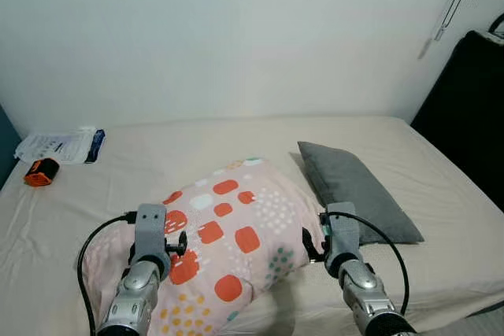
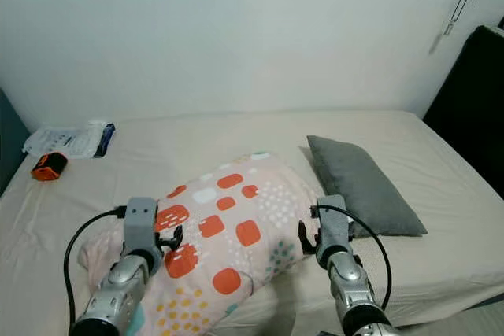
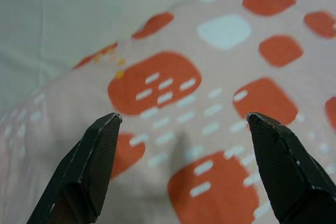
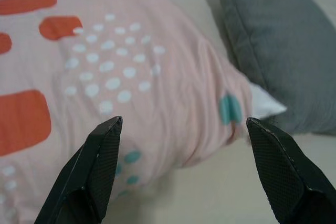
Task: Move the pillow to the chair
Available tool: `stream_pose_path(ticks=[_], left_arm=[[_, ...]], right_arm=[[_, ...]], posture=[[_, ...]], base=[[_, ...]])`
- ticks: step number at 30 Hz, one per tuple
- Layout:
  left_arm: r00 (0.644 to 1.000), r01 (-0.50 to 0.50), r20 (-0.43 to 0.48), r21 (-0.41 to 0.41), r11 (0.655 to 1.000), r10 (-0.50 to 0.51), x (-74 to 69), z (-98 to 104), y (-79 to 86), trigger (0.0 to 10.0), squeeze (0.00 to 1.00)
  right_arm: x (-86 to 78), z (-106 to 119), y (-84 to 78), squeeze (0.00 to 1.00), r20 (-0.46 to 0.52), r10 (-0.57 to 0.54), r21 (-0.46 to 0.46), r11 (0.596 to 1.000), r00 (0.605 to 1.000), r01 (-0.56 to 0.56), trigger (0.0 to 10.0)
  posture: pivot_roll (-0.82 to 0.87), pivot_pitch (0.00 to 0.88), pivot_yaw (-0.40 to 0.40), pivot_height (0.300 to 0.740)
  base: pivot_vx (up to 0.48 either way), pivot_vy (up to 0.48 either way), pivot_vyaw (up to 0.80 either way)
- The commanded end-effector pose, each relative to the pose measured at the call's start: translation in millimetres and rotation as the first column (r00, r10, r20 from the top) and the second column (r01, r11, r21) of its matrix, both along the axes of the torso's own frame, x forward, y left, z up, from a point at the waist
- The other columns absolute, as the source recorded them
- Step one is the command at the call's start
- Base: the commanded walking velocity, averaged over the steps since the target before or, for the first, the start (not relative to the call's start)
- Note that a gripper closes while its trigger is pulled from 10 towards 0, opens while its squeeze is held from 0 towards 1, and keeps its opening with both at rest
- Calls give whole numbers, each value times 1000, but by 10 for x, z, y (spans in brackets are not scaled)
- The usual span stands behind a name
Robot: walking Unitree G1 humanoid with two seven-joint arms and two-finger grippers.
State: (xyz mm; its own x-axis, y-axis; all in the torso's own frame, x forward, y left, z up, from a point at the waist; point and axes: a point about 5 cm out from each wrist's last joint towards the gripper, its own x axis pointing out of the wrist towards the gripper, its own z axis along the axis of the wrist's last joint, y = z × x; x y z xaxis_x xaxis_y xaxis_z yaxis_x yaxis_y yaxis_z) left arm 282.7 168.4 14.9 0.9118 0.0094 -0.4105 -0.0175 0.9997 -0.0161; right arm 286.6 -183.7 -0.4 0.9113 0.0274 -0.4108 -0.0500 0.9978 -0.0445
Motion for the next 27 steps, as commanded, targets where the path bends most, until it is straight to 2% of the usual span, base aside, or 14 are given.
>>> stream_pose_path(ticks=[1, 4, 7, 12, 17, 19, 24, 27], left_arm=[[1000, 17, 3, 0, 1000, -17, 10, 0, -49, 10000, 0], [998, 64, -15, 15, 998, -64, 3, -25, -68, 10000, 0], [993, 91, -81, 42, 995, -88, -72, -148, -50, 10000, 0], [991, 44, -125, 28, 999, -40, -136, -210, 0, 10000, 0], [992, 71, -108, 24, 997, -68, -103, -162, -11, 10000, 0], [998, 35, -58, 14, 999, -34, -26, -61, 32, 10000, 0], [999, 9, -31, 4, 1000, -9, 17, -4, 46, 10000, 0], [1000, 14, -21, -16, 1000, -15, 33, 5, -33, 10000, 0]], right_arm=[[-9, -35, 22, 0, -35, -8, 34, 999, 999, 9, 10000], [-25, -63, 71, 0, -53, 24, 16, 1000, 998, -23, 10000], [-18, -55, 83, 0, -46, 33, 9, 999, 998, -33, 10000], [-33, -53, 30, 0, -29, -39, 100, 994, 999, 41, 10000], [-59, -84, 69, 0, -39, -37, 92, 995, 999, 40, 10000], [-67, -103, 153, 0, -49, -15, 105, 994, 999, 20, 10000], [-42, -80, 208, 0, -37, 17, 105, 994, 999, -13, 10000], [-7, -44, 229, 0, -20, 40, 97, 995, 999, -38, 10000]], posture=[[88, 0, -67, 740], [69, 0, -59, 740], [59, 0, -54, 740], [77, 0, -50, 740], [80, 0, -40, 740], [74, 0, -36, 740], [78, 0, -33, 740], [75, 0, -40, 740]], base=[[0, 0, 0], [0, 0, 0], [0, 0, 0], [0, 0, 0], [0, 0, 0], [0, 0, 0], [0, 0, 0], [0, 0, 0]])
